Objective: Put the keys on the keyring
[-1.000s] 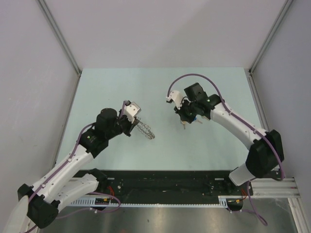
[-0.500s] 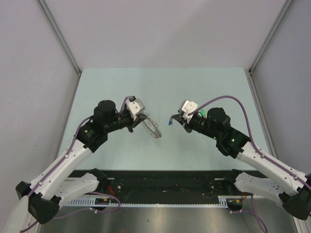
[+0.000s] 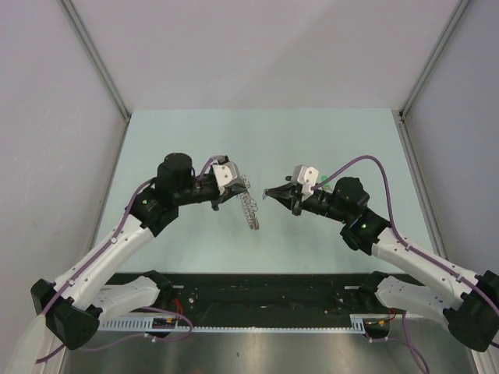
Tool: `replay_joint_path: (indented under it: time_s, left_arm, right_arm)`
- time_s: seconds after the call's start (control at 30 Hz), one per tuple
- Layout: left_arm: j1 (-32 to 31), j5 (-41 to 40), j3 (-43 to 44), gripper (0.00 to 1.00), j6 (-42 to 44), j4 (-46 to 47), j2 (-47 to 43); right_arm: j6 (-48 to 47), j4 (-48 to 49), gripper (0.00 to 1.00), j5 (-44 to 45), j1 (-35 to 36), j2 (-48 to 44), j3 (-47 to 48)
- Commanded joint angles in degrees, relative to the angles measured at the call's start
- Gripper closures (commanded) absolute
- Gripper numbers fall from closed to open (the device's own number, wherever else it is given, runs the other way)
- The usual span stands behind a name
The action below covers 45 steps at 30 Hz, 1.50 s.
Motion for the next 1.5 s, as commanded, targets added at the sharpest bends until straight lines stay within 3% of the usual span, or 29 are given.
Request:
replay_joint_path:
  time_s: [0.0, 0.13, 0.47, 0.93, 1.47]
  left_arm:
    - [-0.4, 5.2, -2.5, 1.00, 2.9, 3.7, -1.0]
    - [-0.3, 7.5, -4.2, 1.00, 3.1, 4.6, -1.4]
    - [-0.4, 12.2, -5.8, 1.00, 4.2, 5.2, -1.0]
    - [-0.6, 15.5, -6.5, 1.00, 2.2, 7.2, 0.1]
    - [-1.5, 15.9, -6.4, 1.00, 2.0, 7.4, 0.4]
  right_arm:
    - [2.3, 9.8, 1.00, -8.5, -2.5, 1.2, -1.9]
    - [3.1, 12.7, 1.00, -13.3, -5.5, 1.5, -3.1]
    - [-5.7, 9.3, 1.00, -21.7, -7.5, 2.4, -3.1]
    - [-10.8, 6.2, 1.00, -24.9, -7.2, 2.4, -3.2]
    - [-10.7, 9.4, 1.00, -24.1, -5.5, 4.9, -3.1]
